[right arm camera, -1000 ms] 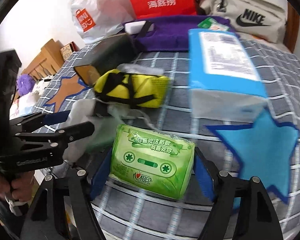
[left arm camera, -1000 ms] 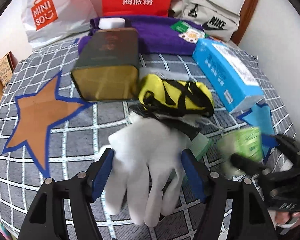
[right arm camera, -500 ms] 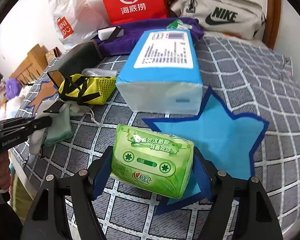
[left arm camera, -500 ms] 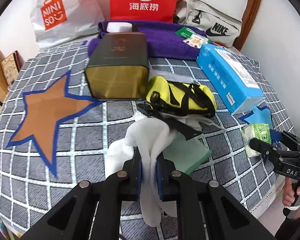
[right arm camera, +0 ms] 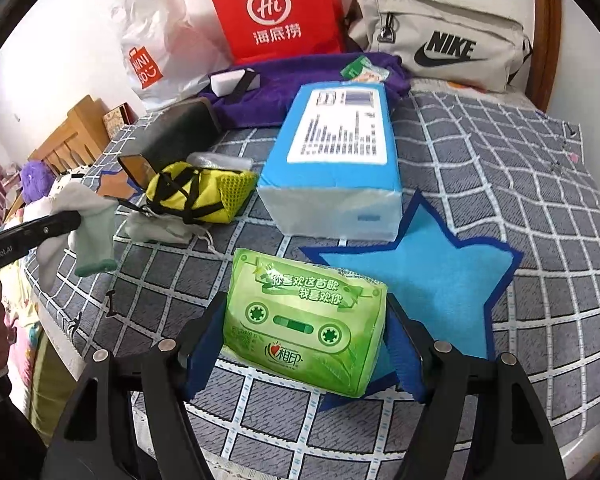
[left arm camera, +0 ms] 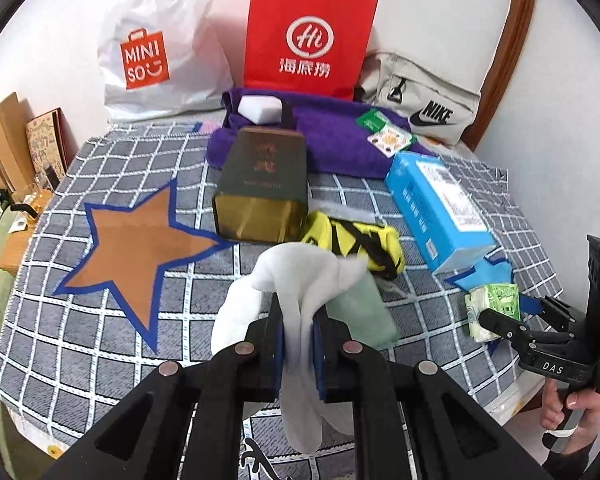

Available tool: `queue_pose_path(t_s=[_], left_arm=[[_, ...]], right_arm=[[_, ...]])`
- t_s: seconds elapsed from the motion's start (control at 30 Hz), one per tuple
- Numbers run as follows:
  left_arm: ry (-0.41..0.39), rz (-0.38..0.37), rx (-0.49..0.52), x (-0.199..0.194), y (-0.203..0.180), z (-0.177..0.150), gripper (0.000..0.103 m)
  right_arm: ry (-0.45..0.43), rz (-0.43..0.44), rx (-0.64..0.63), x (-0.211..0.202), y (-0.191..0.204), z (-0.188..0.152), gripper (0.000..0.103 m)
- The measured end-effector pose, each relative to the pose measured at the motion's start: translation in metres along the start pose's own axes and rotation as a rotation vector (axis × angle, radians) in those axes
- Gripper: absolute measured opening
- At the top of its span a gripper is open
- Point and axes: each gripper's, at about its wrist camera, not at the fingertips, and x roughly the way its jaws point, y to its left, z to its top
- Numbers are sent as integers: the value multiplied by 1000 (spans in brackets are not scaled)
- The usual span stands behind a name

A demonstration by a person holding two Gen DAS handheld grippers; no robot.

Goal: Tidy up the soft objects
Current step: 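Carry the glove toward the purple towel while the right tool carries the green packet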

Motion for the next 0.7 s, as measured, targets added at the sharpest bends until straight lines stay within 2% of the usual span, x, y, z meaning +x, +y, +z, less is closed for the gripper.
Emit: queue_pose_path(t_s=[0.7], left_arm=[[-82, 16, -49, -33, 4, 33, 12]], right_arm=[[-79, -8, -17, -45, 1, 38, 73]])
